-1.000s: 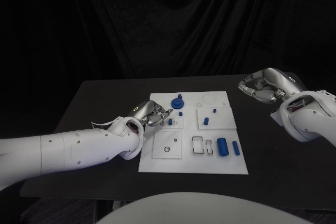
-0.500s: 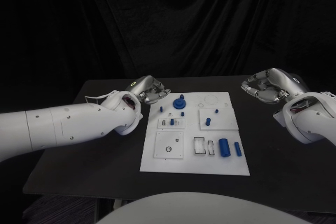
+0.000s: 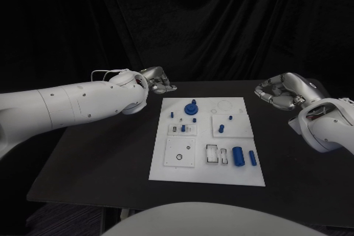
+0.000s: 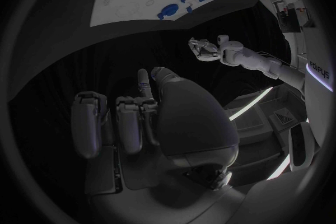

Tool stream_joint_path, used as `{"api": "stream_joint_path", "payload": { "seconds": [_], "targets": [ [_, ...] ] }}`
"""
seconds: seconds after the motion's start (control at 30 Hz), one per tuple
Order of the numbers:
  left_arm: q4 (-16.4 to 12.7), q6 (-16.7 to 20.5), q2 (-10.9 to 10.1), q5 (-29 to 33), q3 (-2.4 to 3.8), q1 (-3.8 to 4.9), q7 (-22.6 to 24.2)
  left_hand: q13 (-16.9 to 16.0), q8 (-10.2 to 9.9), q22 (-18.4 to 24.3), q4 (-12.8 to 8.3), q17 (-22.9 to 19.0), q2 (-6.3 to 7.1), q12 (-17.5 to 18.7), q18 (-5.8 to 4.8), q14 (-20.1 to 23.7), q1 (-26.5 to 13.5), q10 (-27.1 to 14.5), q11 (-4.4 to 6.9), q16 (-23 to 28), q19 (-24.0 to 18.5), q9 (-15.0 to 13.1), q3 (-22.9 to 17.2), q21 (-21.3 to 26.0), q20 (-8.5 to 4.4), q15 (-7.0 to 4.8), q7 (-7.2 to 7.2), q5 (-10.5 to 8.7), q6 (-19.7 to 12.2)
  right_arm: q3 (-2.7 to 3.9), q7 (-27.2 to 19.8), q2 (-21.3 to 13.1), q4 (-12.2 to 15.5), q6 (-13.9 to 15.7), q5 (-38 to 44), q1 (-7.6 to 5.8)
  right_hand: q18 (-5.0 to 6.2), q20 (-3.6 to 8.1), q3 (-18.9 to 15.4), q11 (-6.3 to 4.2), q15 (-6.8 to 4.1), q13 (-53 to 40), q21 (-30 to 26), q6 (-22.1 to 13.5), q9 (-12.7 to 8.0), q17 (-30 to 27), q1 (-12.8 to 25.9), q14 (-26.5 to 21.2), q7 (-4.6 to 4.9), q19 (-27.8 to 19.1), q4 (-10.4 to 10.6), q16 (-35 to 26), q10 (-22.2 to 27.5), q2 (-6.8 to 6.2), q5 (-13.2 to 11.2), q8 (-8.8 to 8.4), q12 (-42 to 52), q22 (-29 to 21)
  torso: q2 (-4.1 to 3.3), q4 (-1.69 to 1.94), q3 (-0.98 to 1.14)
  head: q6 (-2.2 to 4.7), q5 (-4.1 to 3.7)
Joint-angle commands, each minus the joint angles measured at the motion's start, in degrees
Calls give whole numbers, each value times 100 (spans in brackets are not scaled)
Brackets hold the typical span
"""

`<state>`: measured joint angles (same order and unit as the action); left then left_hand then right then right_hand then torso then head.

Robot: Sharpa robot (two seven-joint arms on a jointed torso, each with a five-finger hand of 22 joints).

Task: Assemble the parts on the task board

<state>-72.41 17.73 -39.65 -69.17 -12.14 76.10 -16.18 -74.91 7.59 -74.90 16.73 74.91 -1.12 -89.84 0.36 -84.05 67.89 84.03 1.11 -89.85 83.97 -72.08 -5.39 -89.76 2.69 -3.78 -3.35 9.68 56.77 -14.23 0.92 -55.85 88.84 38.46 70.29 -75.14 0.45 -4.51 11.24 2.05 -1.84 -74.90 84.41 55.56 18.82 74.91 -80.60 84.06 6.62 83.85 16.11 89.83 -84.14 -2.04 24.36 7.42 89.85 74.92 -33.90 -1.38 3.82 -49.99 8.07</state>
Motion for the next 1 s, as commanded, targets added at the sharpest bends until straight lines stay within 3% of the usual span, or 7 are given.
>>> {"api": "stream_joint_path", "payload": {
  "seconds": [0.03, 0.17, 0.33, 0.67, 0.87, 1.0],
  "targets": [
    [169, -1067, 116, 12, 2, 20, -438, -1509, -10, -1510, 5, 1509, 5, -16, -36, -595, -472, 597, -22, -15, 603, 43, 279, -24, 29, 25, 33, 41, 172, 3, -33, -12, 20, 69, 17, 16, 105, -38, 37, 26, 41, -1510, 11, 48, -10, 1509, -13, 594, 8, 287, -2, 17, -586, -36, 30, -35, 15, 1311, -11, 16, 8, -1, -19],
    [424, -1649, 318, 12, 2, 22, -778, -1509, -12, -1510, 0, 1509, 0, -16, -36, -595, -629, 597, 2, -15, 603, 73, 424, -24, 13, 4, 60, -7, 258, 3, -30, -32, 40, 67, 17, 18, 106, -38, 39, 26, 41, -1510, 7, 46, -10, 1509, -16, 594, 8, 285, -2, 17, -586, -35, 32, -37, 15, 1310, -25, 18, 3, -1, -14],
    [616, -1941, 465, 12, 2, 17, -925, -1509, 5, -1510, -16, 1509, 9, -16, -36, -595, -605, 597, 22, -15, 603, 81, 469, -24, -1, -12, 87, 65, 329, 3, -29, -42, 56, 61, 17, 19, 106, -38, 39, 26, 41, -1510, 7, 46, -10, 1509, -16, 594, 8, 285, -2, 17, -586, -35, 32, -37, 15, 1310, -53, 10, -18, -1, -3],
    [741, -2177, 607, 12, 2, 1, -1025, -1509, -69, -1510, -12, 1509, -9, -16, -36, -595, -535, 597, 47, -15, 603, 234, 520, -24, -28, -38, 107, 140, 409, 3, -24, -60, 69, 56, 17, 20, 106, -38, 39, 26, 41, -1510, 7, 46, -10, 1509, -16, 594, 8, 285, -2, 17, -586, -35, 32, -37, 15, 1310, -90, 19, -47, -1, 12],
    [789, -2184, 659, 12, 2, -18, -990, -1509, -170, -1510, -15, 1509, -44, -16, -36, -595, -496, 597, 56, -15, 603, 459, 573, -24, -42, -49, 117, 175, 511, 3, -25, -50, 64, 55, 17, 21, 106, -37, 46, 25, 40, -1510, 5, 44, -11, 1509, -24, 594, 7, 284, -6, 17, -586, -33, 37, -40, 15, 1309, -90, 15, -47, -1, 0],
    [823, -2151, 689, 12, 2, -34, -955, -1509, -356, -1510, -18, 1509, -91, -16, -36, -595, -307, 597, 59, -15, 603, 885, 581, -24, -50, -53, 117, 268, 648, 3, -17, -55, 63, 58, 17, 22, 106, -37, 46, 25, 40, -1510, 5, 44, -11, 1509, -24, 594, 7, 284, -6, 17, -586, -33, 37, -40, 15, 1309, -89, 11, -44, -1, -7]
  ]
}}
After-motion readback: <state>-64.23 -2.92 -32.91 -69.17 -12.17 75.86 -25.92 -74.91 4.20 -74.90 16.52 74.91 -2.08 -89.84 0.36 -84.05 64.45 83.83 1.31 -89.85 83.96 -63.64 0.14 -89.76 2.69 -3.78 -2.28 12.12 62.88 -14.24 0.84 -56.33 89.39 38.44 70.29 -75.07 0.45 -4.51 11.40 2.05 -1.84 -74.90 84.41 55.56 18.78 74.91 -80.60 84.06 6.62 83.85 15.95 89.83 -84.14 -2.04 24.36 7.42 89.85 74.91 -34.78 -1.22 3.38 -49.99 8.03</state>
